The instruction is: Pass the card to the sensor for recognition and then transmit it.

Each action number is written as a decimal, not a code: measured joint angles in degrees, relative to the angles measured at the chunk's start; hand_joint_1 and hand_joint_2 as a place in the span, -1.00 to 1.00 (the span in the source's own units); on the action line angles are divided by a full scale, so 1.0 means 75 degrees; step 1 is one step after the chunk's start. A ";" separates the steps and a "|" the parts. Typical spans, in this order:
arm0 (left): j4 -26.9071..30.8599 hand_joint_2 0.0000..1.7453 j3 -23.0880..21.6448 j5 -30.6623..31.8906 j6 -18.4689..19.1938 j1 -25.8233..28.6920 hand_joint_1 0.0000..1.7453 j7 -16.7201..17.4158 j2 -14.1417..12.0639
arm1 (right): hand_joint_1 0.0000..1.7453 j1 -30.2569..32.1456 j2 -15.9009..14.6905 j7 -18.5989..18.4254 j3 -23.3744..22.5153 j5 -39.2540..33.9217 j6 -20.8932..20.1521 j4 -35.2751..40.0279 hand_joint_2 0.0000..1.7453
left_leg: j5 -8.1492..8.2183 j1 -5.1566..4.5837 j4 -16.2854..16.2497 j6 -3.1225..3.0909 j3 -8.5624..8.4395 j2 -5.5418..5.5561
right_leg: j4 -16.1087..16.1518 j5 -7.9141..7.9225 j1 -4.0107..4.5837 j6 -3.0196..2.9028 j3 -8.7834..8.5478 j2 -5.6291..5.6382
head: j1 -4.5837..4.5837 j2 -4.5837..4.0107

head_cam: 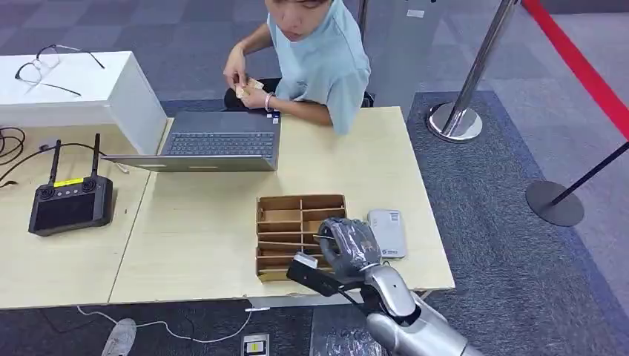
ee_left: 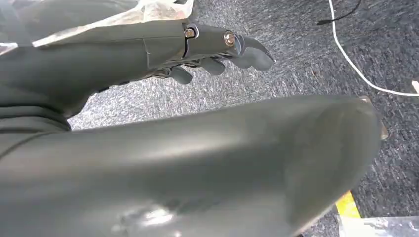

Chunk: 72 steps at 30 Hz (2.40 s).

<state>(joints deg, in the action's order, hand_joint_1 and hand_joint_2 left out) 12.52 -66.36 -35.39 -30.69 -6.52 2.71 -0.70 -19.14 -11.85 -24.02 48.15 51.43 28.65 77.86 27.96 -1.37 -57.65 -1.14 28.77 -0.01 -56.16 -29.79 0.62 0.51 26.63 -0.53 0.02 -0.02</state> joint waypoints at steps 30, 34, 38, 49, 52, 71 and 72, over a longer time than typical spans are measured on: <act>0.0000 -1.00 -0.0070 0.0245 0.0006 0.0001 -1.00 -0.0111 0.0003 | 1.00 -0.1670 0.0116 -0.0303 -0.0472 0.1352 0.0053 0.1224 1.00 | -0.0003 0.0000 -0.0001 0.0003 -0.0002 0.0000 | -0.0001 0.0002 0.0000 -0.0001 -0.0002 0.0000 | 0.0003 0.0003; 0.0000 -1.00 -0.0073 0.0294 0.0006 -0.0006 -1.00 -0.0111 0.0006 | 1.00 -0.1932 0.0128 -0.0294 -0.0461 0.1352 -0.0061 0.1224 1.00 | -0.0003 0.0000 -0.0001 0.0003 -0.0002 0.0001 | -0.0001 0.0002 0.0000 -0.0001 -0.0002 0.0000 | 0.0003 0.0003; 0.0000 -1.00 -0.0090 0.0338 0.0023 -0.0055 -1.00 -0.0093 0.0012 | 1.00 -0.2219 0.0195 -0.0274 -0.0437 0.1361 -0.0192 0.1218 1.00 | -0.0003 0.0000 -0.0001 0.0003 -0.0001 0.0001 | -0.0002 0.0002 0.0000 -0.0001 -0.0003 0.0000 | 0.0003 0.0003; 0.0000 -1.00 -0.0219 0.0455 0.0070 -0.0164 -1.00 -0.0047 0.0032 | 1.00 -0.2673 0.0516 -0.0105 -0.0289 0.1367 -0.0300 0.1058 1.00 | -0.0003 0.0001 0.0000 0.0004 0.0000 0.0001 | -0.0003 0.0002 0.0001 -0.0001 -0.0002 0.0000 | 0.0003 0.0003; 0.0000 -1.00 -0.0251 0.0481 0.0099 -0.0200 -1.00 -0.0023 0.0032 | 1.00 -0.2720 0.0620 -0.0053 -0.0228 0.1367 -0.0335 0.0953 1.00 | -0.0003 0.0001 0.0000 0.0004 0.0001 0.0002 | -0.0003 0.0002 0.0001 -0.0001 -0.0002 0.0000 | 0.0000 0.0002; 0.0000 -1.00 -0.0309 0.0571 0.0157 -0.0245 -1.00 0.0023 0.0076 | 1.00 -0.2841 0.1087 0.0084 0.0111 0.1460 -0.0425 0.0009 1.00 | -0.0003 0.0001 0.0000 0.0004 0.0003 0.0002 | -0.0003 0.0001 0.0001 -0.0001 -0.0001 0.0000 | 0.0003 0.0003; 0.0000 -1.00 -0.0318 0.0571 0.0157 -0.0245 -1.00 0.0023 0.0082 | 1.00 -0.2840 0.1096 0.0099 0.0125 0.1457 -0.0419 -0.0041 1.00 | -0.0003 0.0001 0.0000 0.0004 0.0004 0.0002 | -0.0003 0.0001 0.0001 -0.0001 0.0000 0.0000 | 0.0000 0.0003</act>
<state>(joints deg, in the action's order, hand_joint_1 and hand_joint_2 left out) 12.52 -68.74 -31.10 -29.51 -8.36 2.89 -0.09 -40.44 -3.63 -23.28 49.09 62.36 25.51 77.55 27.94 -1.37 -57.65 -1.11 28.80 0.01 -56.19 -29.78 0.63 0.50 26.62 -0.53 0.02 0.00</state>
